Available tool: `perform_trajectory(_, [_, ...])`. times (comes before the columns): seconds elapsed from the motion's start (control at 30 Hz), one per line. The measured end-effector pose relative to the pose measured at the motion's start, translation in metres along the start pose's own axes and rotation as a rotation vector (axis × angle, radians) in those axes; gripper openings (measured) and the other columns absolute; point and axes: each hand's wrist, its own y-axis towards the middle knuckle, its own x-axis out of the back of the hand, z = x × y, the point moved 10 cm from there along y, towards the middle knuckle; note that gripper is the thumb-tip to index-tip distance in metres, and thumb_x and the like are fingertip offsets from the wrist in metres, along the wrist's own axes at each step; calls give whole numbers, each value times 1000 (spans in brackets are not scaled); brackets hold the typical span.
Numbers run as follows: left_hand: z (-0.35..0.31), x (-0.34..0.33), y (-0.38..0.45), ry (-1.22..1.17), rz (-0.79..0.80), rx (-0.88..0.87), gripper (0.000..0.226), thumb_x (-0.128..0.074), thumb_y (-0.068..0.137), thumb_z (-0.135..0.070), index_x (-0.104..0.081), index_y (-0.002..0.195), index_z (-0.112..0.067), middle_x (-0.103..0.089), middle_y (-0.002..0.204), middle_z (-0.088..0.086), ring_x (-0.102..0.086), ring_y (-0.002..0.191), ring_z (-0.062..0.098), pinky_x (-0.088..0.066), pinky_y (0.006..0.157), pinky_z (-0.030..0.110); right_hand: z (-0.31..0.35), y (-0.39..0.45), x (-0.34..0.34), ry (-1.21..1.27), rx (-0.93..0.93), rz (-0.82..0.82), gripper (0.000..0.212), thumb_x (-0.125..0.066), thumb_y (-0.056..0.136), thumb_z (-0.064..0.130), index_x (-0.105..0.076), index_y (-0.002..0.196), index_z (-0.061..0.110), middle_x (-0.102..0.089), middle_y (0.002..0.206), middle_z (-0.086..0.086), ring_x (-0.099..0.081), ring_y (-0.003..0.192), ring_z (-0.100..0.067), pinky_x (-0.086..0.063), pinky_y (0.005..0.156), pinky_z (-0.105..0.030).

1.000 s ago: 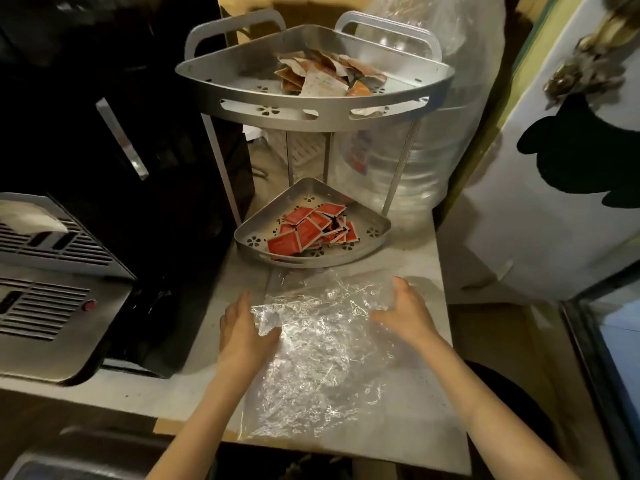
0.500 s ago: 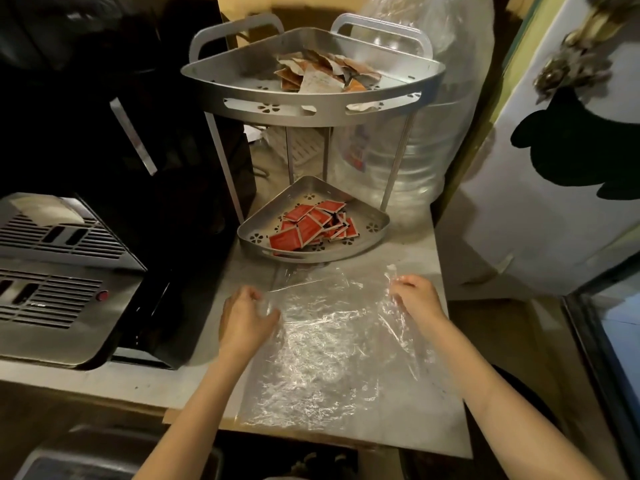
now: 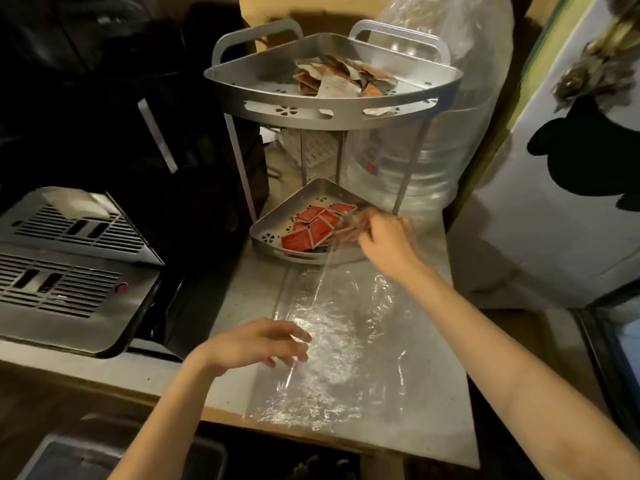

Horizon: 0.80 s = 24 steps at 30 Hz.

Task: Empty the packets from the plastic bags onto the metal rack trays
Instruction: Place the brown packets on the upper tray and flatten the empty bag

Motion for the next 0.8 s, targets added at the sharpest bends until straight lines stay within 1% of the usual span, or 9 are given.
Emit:
perform_trajectory(0.2, [14,27,23,-177,-506,-35,52,-62,85,-15,-39,132,-14,-68,102,8,-67,89,19,-52,72,22,40,-14,-72,101,123,198,25,-44,92,5,-56,115,9,-66,110,-8,-63,98,-22,-48,86,-34])
perform_trajectory(0.27, [24,34,26,-193,-626,-20,51,-61,85,-7,-40,132,-9,-67,97,11,-68,84,23,-55,74,30,44,-20,-90,72,163,204,28,-47,90,4,-52,117,9,-65,113,-10,-60,103,-25,-45,93,-40])
perform_trajectory(0.33, [36,40,27,-139,-719,6,50,-58,85,-3,-44,131,-11,-67,92,11,-67,81,23,-55,78,36,44,-26,-102,51,164,220,39,-50,88,6,-45,126,7,-58,125,-13,-52,117,-28,-38,104,-44])
perform_trajectory(0.43, [42,47,25,67,-819,16,47,-51,88,-6,-44,133,-14,-67,92,8,-64,81,21,-52,80,35,40,-40,-105,-56,192,162,57,-58,85,13,-37,137,5,-46,140,-12,-39,132,-28,-22,113,-40])
perform_trajectory(0.5, [42,48,24,160,-870,7,49,-49,88,-6,-42,136,-13,-64,105,9,-60,93,22,-48,89,35,38,-57,-105,-103,214,99,57,-64,80,16,-44,133,5,-50,136,-13,-45,128,-29,-26,110,-40])
perform_trajectory(0.57, [42,47,23,243,-923,5,55,-50,85,-3,-39,138,-14,-54,120,9,-51,109,24,-41,95,35,33,-76,-114,-160,213,104,48,-53,85,25,-48,130,10,-54,134,-9,-48,126,-27,-25,108,-41])
perform_trajectory(0.63, [36,44,19,389,-982,-29,59,-57,81,1,-42,135,-15,-51,121,12,-47,111,29,-42,91,39,27,-94,-128,-186,197,184,50,-31,91,35,-42,135,14,-46,142,-6,-39,134,-24,-12,109,-42])
perform_trajectory(0.7, [36,39,20,524,-1015,-64,57,-66,73,4,-54,126,-15,-56,117,18,-53,105,37,-49,82,44,23,-105,-138,-174,190,259,61,-17,93,48,-28,143,15,-23,153,-4,-16,143,-22,5,112,-42])
perform_trajectory(0.8, [43,37,26,600,-1008,-54,43,-73,71,0,-66,111,-14,-59,120,24,-57,106,43,-50,80,52,22,-109,-145,-161,202,310,77,4,84,61,-8,147,18,8,150,2,16,138,-14,21,111,-35])
